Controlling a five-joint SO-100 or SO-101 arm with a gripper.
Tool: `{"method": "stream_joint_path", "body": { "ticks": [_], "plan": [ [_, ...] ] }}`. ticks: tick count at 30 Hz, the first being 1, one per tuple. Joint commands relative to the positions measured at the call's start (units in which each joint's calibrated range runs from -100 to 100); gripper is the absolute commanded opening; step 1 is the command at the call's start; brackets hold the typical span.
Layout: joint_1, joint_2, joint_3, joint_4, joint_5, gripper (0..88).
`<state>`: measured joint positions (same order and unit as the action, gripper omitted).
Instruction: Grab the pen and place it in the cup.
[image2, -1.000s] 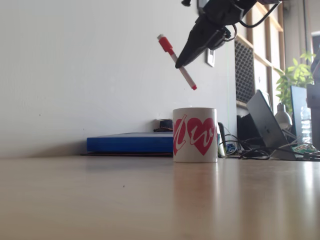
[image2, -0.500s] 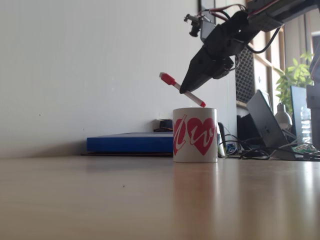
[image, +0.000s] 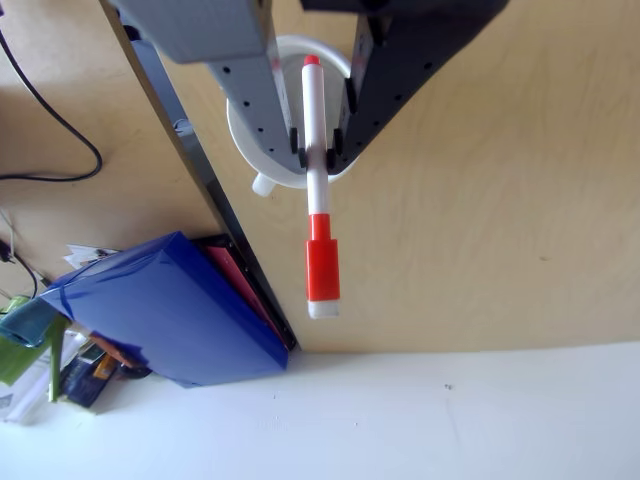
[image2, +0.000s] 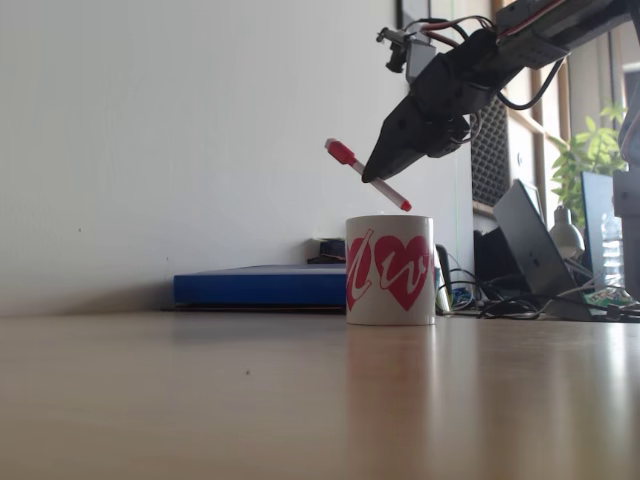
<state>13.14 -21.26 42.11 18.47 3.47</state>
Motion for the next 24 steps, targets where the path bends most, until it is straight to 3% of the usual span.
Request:
{"method": "stream_joint_path", "body": {
  "ticks": [1,13,24],
  "plan": [
    [1.4,-0.1,0.7,-4.3,-1.9,1.1],
    [1.2,-0.1,15.2,-16.2,-4.0,1.1],
    [0.9,-0.1,18.5,-15.9,-4.0,1.1]
  ]
}}
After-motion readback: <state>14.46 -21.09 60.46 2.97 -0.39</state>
